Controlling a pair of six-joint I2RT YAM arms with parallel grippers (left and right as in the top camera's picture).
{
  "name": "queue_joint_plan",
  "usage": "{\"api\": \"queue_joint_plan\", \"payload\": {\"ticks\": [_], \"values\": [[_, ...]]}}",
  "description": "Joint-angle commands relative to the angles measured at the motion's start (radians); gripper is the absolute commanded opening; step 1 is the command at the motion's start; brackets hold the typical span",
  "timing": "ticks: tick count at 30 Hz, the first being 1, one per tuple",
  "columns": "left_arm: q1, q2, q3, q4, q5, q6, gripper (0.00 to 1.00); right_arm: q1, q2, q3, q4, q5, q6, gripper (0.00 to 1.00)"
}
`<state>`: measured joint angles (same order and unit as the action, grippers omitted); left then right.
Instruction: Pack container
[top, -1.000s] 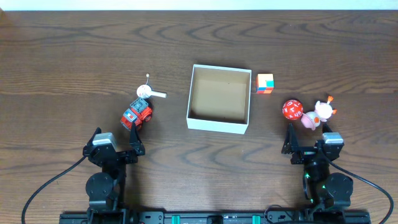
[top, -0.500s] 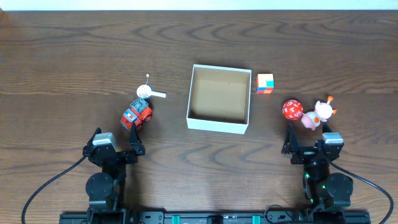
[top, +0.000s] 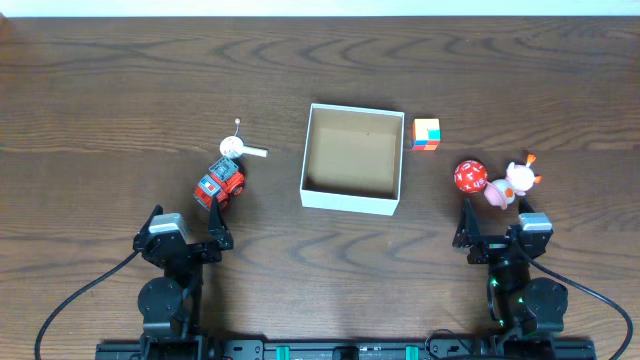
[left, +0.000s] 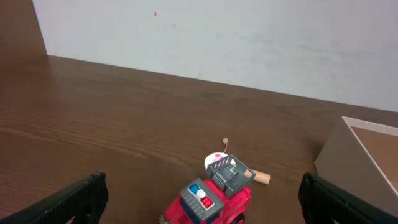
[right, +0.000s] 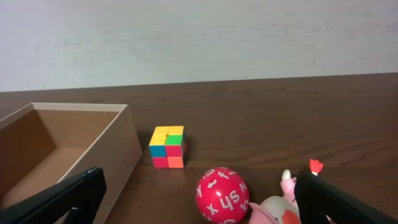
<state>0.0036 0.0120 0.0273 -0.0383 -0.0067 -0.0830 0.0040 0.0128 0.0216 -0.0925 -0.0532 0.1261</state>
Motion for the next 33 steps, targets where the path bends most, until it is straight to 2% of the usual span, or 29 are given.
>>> {"api": "queue_joint_plan", "payload": {"ticks": [1,13,18,26,33], "values": [[-0.005,-0.002,-0.023,-0.032,-0.008,-0.008,0.98,-0.006,0.0,-0.005,0.0,-0.004,-0.003,0.99],[-0.005,-0.002,-0.023,-0.032,-0.008,-0.009,0.98,-0.006,0.0,-0.003,0.003,-0.003,-0.002,0.99],[-0.005,-0.002,-0.023,-0.032,-0.008,-0.009,0.98,-0.006,0.0,0.035,0.003,-0.003,-0.084,0.99],[-0.005,-0.002,-0.023,-0.032,-0.008,-0.008,0.98,-0.006,0.052,0.33,-0.143,0.071,-0.108,0.99],[-0.005,-0.002,-0.023,-0.032,-0.008,-0.008,0.98,-0.007,0.309,0.666,-0.435,0.121,-0.091,0.99]]}}
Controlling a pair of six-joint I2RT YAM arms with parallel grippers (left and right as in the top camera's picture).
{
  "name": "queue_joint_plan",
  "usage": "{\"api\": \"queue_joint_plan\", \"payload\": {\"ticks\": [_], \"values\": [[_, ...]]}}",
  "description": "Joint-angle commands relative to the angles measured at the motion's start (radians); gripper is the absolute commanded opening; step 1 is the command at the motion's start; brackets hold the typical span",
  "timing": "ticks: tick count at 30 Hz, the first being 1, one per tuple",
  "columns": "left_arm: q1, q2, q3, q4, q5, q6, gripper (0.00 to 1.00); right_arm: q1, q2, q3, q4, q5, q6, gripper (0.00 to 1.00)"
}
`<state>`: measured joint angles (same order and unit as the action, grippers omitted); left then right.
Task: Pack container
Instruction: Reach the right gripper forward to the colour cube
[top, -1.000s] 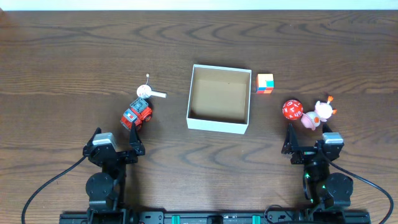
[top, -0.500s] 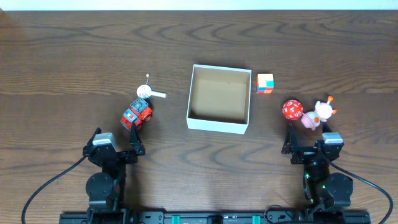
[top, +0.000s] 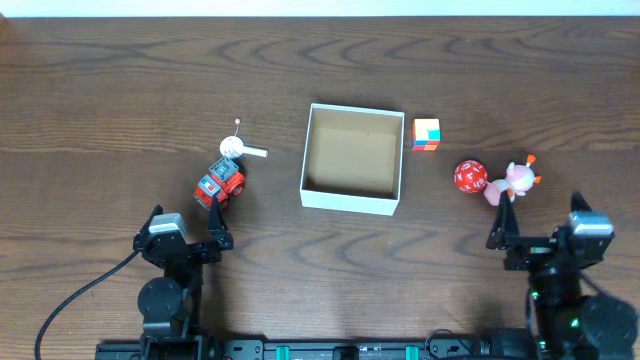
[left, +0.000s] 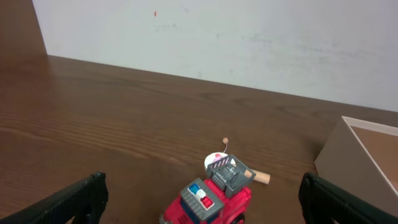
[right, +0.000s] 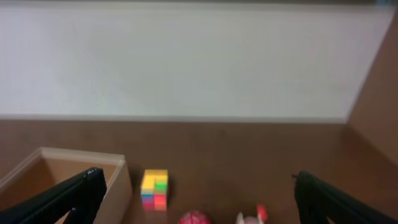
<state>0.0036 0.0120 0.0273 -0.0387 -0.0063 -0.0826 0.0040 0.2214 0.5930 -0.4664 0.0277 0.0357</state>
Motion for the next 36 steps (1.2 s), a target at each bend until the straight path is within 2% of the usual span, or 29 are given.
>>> {"api": "queue_joint_plan", "payload": {"ticks": [1,6,12,16,24,36], "values": [[-0.005,-0.002,-0.023,-0.031,-0.008,-0.009,0.98,-0.006,0.158,0.15,-0.124,0.048,0.024,0.99],[-0.005,-0.002,-0.023,-0.031,-0.008,-0.009,0.98,-0.006,0.459,0.421,-0.414,0.048,0.056,0.99],[-0.005,-0.002,-0.023,-0.031,-0.008,-0.009,0.98,-0.006,0.79,0.663,-0.573,0.053,0.008,0.99],[-0.005,-0.002,-0.023,-0.031,-0.008,-0.009,0.98,-0.006,0.96,0.72,-0.583,0.053,-0.066,0.99],[-0.005,-0.002,-0.023,-0.031,-0.008,-0.009,0.98,-0.007,1.176,0.719,-0.539,0.056,-0.09,0.99],[-0.005,-0.002,-0.023,-0.031,-0.008,-0.009,0.98,0.017,1.319,0.719,-0.377,-0.041,-0.22,0.99]]}}
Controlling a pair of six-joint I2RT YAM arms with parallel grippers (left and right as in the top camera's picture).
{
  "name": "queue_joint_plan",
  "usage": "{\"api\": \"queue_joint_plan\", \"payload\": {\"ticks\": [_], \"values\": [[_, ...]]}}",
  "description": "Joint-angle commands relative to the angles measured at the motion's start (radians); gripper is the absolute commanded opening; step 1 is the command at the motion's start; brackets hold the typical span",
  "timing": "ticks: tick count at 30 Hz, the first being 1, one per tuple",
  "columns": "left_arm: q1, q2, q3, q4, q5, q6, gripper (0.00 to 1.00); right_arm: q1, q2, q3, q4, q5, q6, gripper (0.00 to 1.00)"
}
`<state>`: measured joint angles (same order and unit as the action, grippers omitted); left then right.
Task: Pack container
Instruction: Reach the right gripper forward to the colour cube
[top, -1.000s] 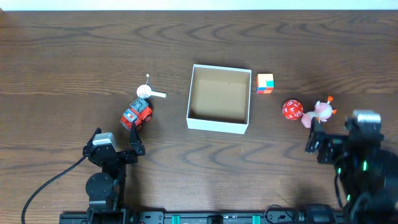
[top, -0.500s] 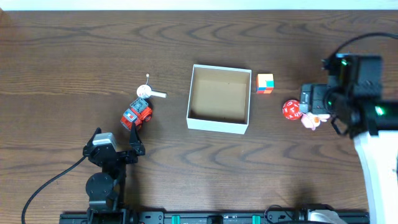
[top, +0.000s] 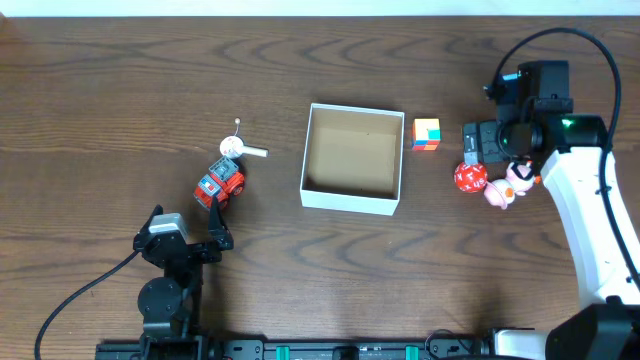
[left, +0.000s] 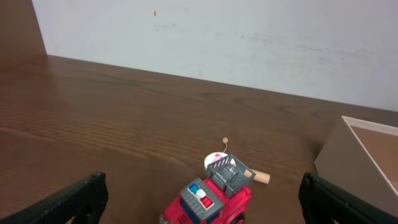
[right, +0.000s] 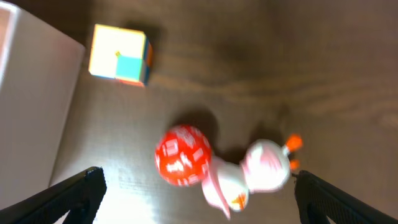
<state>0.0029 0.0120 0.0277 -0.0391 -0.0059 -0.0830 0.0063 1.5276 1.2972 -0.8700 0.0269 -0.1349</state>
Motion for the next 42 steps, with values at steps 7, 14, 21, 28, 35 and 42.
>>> {"api": "queue_joint_plan", "payload": {"ticks": [7,14,21,28,35,42], "values": [[-0.004,-0.002,-0.024,-0.031,-0.008,-0.009,0.98,0.058,0.018,0.014,0.133,-0.043,0.0,0.99],[-0.004,-0.002,-0.024,-0.031,-0.009,-0.009,0.98,0.133,0.067,0.009,0.24,-0.042,0.033,0.99],[-0.004,-0.002,-0.024,-0.031,-0.009,-0.009,0.98,0.164,0.174,0.009,0.34,-0.039,0.074,0.99],[-0.004,-0.002,-0.024,-0.031,-0.008,-0.009,0.98,0.164,0.278,0.009,0.362,-0.039,0.105,0.99],[-0.004,-0.002,-0.024,-0.031,-0.008,-0.008,0.98,0.171,0.324,0.009,0.374,-0.039,0.103,0.99],[-0.004,-0.002,-0.024,-0.031,-0.009,-0.008,0.98,0.198,0.324,0.009,0.438,-0.121,0.081,0.99]]}}
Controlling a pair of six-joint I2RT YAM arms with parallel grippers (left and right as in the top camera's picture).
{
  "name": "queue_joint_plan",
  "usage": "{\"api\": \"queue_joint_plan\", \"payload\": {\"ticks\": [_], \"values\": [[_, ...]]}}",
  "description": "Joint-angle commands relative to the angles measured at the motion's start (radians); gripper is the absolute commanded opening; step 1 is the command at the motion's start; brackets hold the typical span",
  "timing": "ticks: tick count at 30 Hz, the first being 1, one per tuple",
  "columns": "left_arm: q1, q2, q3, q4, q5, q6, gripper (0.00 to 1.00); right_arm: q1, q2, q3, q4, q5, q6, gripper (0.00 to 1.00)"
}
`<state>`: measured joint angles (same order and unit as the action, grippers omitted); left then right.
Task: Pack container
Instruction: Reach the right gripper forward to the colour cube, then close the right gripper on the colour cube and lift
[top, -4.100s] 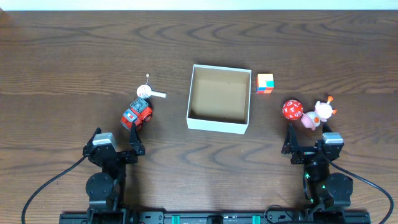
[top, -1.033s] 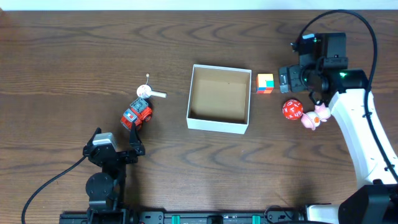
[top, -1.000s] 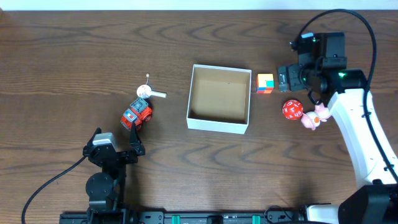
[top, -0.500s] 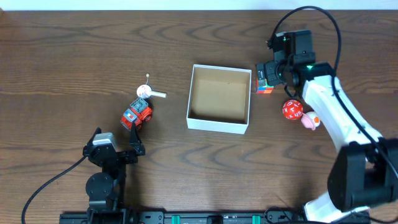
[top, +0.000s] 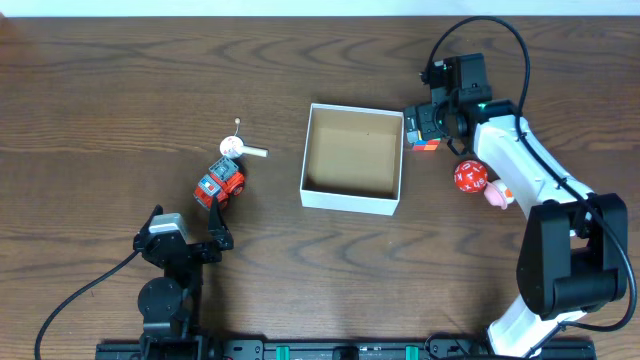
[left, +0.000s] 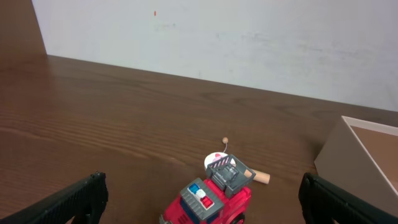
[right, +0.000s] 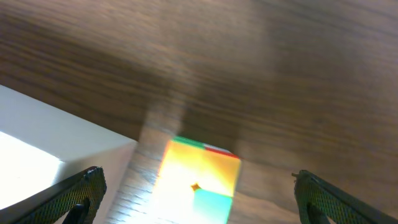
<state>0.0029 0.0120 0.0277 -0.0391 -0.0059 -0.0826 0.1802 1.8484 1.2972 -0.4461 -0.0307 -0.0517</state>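
The white cardboard box (top: 352, 158) stands open and empty mid-table. Just off its right wall lies the colour cube (top: 428, 143), bright and close in the right wrist view (right: 198, 186). My right gripper (top: 433, 122) hangs open directly over the cube (right: 199, 196), a finger on either side, not touching it. Right of that lie a red ball (top: 470, 177) and a pink toy (top: 497, 195). Left of the box sit a red toy truck (top: 219, 184) and a small white peg toy (top: 240, 149). My left gripper (top: 186, 228) rests open behind the truck (left: 208, 199).
The box's right wall (right: 56, 146) lies close to the left finger of the right gripper. The right arm reaches from the front right edge across the ball and pink toy. A white wall (left: 217, 43) bounds the table's far side.
My right gripper has moved left from above the red ball and pink toy to above the colour cube, closer to the table. The left arm and all objects are unchanged.
My right gripper first rested open at the front right, facing the ball and pink toy. Then it stood higher and further right. Later it looked down on the ball and pink toy, and now it hangs over the cube. The left gripper stayed put.
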Motion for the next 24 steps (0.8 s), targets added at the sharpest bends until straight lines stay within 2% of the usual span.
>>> {"api": "queue_joint_plan", "payload": {"ticks": [1,9,20,24], "values": [[-0.004,-0.002,-0.024,-0.031,-0.009,-0.009,0.98,0.026,0.003,0.009,0.023,-0.083,-0.002,0.99],[-0.004,-0.002,-0.024,-0.031,-0.009,-0.009,0.98,0.026,0.003,0.009,0.035,-0.12,-0.002,0.99],[-0.004,-0.002,-0.024,-0.031,-0.009,-0.009,0.98,0.023,0.003,0.008,-0.022,0.1,0.055,0.99],[-0.004,-0.002,-0.024,-0.031,-0.009,-0.009,0.98,0.023,0.003,0.008,-0.02,0.109,0.056,0.99]]}}
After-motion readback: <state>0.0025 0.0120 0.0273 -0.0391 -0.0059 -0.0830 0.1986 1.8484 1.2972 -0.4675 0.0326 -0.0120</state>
